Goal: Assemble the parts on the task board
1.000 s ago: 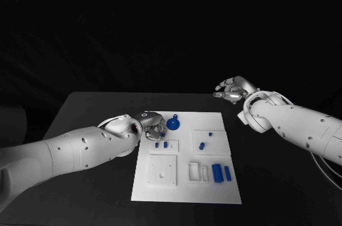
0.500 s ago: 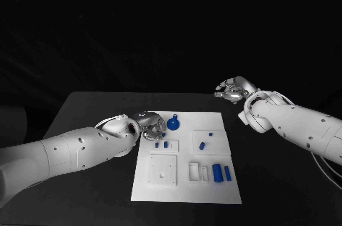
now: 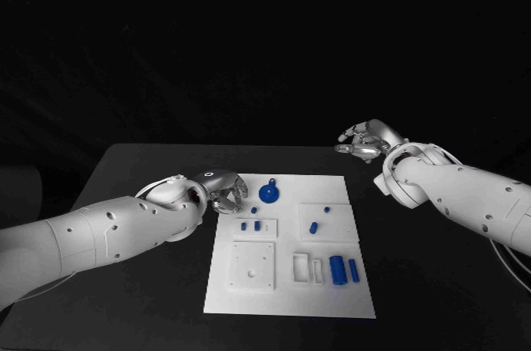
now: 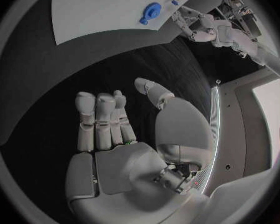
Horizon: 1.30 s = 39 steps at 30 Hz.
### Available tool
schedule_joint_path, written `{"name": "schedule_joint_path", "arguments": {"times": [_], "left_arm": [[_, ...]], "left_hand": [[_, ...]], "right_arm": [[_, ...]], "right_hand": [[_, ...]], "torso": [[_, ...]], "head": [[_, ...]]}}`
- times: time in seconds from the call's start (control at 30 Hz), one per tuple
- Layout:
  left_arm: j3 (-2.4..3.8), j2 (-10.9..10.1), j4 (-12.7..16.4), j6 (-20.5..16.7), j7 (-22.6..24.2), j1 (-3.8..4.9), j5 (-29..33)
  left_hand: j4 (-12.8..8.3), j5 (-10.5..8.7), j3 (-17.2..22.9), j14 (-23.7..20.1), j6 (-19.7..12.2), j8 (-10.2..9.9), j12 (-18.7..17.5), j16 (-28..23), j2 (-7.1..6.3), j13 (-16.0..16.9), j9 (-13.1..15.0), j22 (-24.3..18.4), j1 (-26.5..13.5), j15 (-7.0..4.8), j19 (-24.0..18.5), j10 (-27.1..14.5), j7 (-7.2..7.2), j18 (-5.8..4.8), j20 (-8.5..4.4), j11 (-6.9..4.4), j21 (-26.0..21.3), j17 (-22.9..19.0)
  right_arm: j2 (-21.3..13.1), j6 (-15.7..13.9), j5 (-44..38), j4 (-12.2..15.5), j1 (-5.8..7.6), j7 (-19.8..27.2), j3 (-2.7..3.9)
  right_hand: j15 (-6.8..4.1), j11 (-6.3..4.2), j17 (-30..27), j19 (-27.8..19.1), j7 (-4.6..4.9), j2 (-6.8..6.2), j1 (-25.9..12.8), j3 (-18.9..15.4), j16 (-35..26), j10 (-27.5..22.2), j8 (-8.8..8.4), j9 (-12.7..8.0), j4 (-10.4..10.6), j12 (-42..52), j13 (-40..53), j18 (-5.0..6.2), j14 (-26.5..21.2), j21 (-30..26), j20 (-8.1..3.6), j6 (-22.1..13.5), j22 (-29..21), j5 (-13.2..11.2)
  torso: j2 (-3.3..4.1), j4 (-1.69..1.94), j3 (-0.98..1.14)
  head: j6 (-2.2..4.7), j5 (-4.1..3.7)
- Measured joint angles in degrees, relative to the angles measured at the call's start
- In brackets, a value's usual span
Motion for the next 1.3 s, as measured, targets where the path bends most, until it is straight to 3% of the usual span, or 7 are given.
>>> {"name": "schedule_joint_path", "arguments": {"times": [0.13, 0.37, 0.47, 0.6, 0.83, 0.9, 1.3], "left_arm": [[1.22, -1.8, 0.8, -1.1, 0.9, 0.07, 3.1], [2.21, -4.1, 3.0, -3.0, 2.6, 1.22, 12.5], [2.30, -4.9, 4.0, -3.4, 3.2, 1.55, 17.1], [2.30, -5.6, 5.4, -3.5, 3.9, 1.59, 24.3], [2.26, -6.2, 7.3, -3.4, 7.7, 1.59, 38.0], [2.26, -6.4, 7.4, -3.2, 9.4, 1.59, 41.8], [2.24, -7.7, 9.1, -1.9, 16.8, 1.60, 53.0]], "left_hand": [[-0.2, 0.00, 0.2, 0.0, 1.9, 1.4, 0.7, -0.2, 0.40, 0.5, 0.6, 0.0, 0.4, 0.01, 0.0, 1.2, 1.20, 0.02, 0.00, -0.50, 0.0, -0.1], [-0.2, 0.00, 0.2, -0.2, 2.4, 1.6, 0.8, -1.3, 1.10, 0.9, 0.7, 0.0, 0.3, -0.23, -0.3, 1.6, 1.15, 0.36, 0.29, -0.69, -0.4, -0.5], [-0.2, 0.00, 0.2, -0.2, 2.6, 1.9, 0.8, -1.3, 1.35, 0.9, 0.7, 0.0, 0.5, -0.23, -0.5, 1.6, 0.96, 0.39, 0.15, -0.69, -0.4, -0.6], [-0.2, 0.00, 0.2, -0.2, 2.8, 1.9, 0.8, -1.5, 1.75, 1.0, 0.7, 0.0, 0.1, -0.23, -0.6, 1.6, 1.15, 0.38, 0.18, -0.69, -0.7, -0.7], [0.3, 0.01, -0.3, -2.2, 3.0, 2.2, 0.8, -4.5, 2.78, 1.3, 0.8, -0.2, -1.6, 0.11, -2.6, 1.2, 0.94, 0.41, 0.45, -0.36, -2.7, -2.0], [0.3, 0.01, -0.3, -3.0, 3.0, 2.2, 0.6, -6.7, 3.01, 1.5, 0.8, -0.9, -1.9, 0.31, -3.6, 0.9, 0.94, 0.41, 0.70, -0.07, -4.1, -3.0], [-0.2, -0.35, -0.8, -6.4, 2.5, 2.5, 0.1, -15.6, 3.34, 1.7, 1.0, -3.1, -3.2, 1.44, -7.2, -0.4, 1.46, 0.46, 1.61, 0.82, -9.1, -6.4]], "right_arm": [[-0.7, 0.5, 0.1, 0.8, -0.01, 0.9, 0.00], [-2.3, 1.6, 0.2, 3.1, -0.49, 2.7, -0.07], [-2.9, 2.0, 0.0, 4.2, -0.88, 3.4, -0.16], [-3.8, 2.7, -1.1, 5.7, -1.35, 4.1, -0.37], [-5.1, 5.0, -7.8, 8.2, -2.16, 4.5, -1.39], [-5.2, 5.7, -10.6, 8.9, -2.38, 4.5, -1.66], [-5.0, 9.3, -26.6, 11.0, -4.10, 1.8, -3.66]], "right_hand": [[0.01, 0.00, 0.0, -0.2, 0.09, 0.84, 0.8, 0.6, -0.3, 0.0, 0.00, 0.2, -1.1, 0.0, -0.2, 0.01, 0.0, -0.4, -0.23, 0.1, 0.1, -0.9], [0.16, -0.14, -0.1, -2.5, 0.01, 1.89, 2.4, 1.9, -1.7, -1.6, 0.25, 0.2, -3.7, -1.6, -1.5, 0.00, -1.7, -1.6, 1.04, 0.4, 0.2, -3.0], [0.52, 0.08, -0.3, -3.7, 0.01, 2.10, 2.9, 3.0, -2.4, -2.8, 0.24, 0.2, -4.9, -4.6, -3.9, 0.08, -2.8, -2.2, 1.79, 0.4, 0.2, -4.4], [1.04, 0.74, -0.4, -4.3, 0.45, 1.94, 3.7, 4.7, -2.6, -5.8, 0.25, 0.3, -5.9, -16.5, -12.6, 1.51, -3.6, -2.7, 1.87, 0.8, 0.7, -6.1], [1.88, 1.82, -0.7, -3.8, 1.78, 2.22, 5.3, 6.4, -2.7, -1.8, 1.60, 1.0, -6.7, -35.8, -27.2, 1.82, -3.0, -2.8, 1.71, 1.5, 1.2, -9.6], [2.26, 2.04, -1.0, -3.1, 1.59, 2.20, 5.9, 6.7, -2.8, -0.1, 2.02, 1.4, -6.9, -40.3, -30.1, 1.82, -2.6, -3.2, 1.77, 2.2, 1.3, -10.0], [3.06, 2.94, -1.6, -0.4, 1.29, 0.59, 7.5, 7.5, -1.7, 2.2, 2.66, 2.0, -7.0, -49.3, -35.5, 1.81, 0.2, -3.2, 1.64, 3.2, 1.9, -11.4]], "torso": [[0.00, 0.00, 0.01], [-0.08, -0.01, 0.08], [-0.08, -0.03, 0.08], [-0.08, -0.05, 0.08], [-0.05, -0.12, 0.04], [-0.04, -0.12, 0.03], [-0.04, -0.02, 0.00]], "head": [[0.15, -0.05], [0.66, 0.00], [0.88, 0.01], [1.17, -0.19], [1.62, -1.06], [1.70, -1.32], [2.01, -2.67]]}}
